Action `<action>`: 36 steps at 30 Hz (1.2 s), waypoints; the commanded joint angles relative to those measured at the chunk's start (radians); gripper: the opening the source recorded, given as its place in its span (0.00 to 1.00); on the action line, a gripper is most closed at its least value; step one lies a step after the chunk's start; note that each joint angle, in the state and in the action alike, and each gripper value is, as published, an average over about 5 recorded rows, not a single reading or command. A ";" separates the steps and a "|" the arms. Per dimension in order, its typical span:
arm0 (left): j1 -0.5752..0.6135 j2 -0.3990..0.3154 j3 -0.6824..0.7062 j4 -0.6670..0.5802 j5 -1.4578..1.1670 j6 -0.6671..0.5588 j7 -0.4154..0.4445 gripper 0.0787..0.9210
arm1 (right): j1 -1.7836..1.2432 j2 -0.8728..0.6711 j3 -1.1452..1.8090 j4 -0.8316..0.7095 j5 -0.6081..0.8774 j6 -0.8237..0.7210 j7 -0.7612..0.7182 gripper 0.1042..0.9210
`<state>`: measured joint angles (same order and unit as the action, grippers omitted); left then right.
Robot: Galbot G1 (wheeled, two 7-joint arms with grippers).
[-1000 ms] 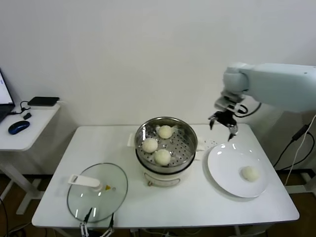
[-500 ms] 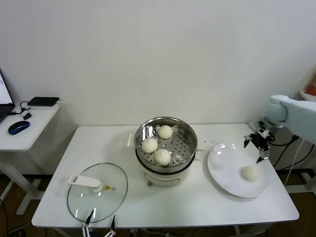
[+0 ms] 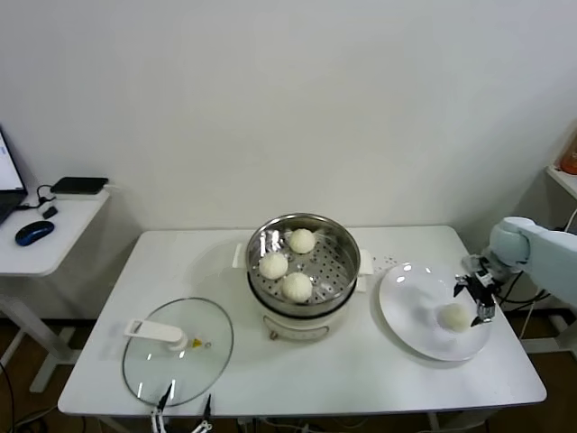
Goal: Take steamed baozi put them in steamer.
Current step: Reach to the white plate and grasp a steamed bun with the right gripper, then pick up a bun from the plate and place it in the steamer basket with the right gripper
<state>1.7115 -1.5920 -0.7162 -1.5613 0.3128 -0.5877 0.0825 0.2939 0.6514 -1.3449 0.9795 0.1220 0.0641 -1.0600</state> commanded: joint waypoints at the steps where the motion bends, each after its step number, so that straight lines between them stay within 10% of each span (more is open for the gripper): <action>1: -0.002 0.000 0.001 0.001 0.001 0.001 -0.001 0.88 | -0.120 0.009 0.126 -0.051 -0.037 0.001 0.025 0.88; 15: 0.004 0.003 -0.001 -0.023 -0.005 0.011 0.001 0.88 | 0.007 -0.016 0.014 0.027 0.014 -0.025 0.006 0.67; 26: 0.007 0.013 0.005 -0.025 -0.007 0.007 0.001 0.88 | 0.708 0.132 -0.584 0.290 0.550 -0.161 0.000 0.68; 36: 0.014 0.022 0.012 -0.045 -0.011 0.010 0.002 0.88 | 0.880 0.374 -0.559 0.332 0.856 -0.274 0.008 0.69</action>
<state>1.7219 -1.5753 -0.7029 -1.5962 0.3053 -0.5781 0.0843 0.8646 0.8081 -1.7581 1.2125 0.6110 -0.0961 -1.0630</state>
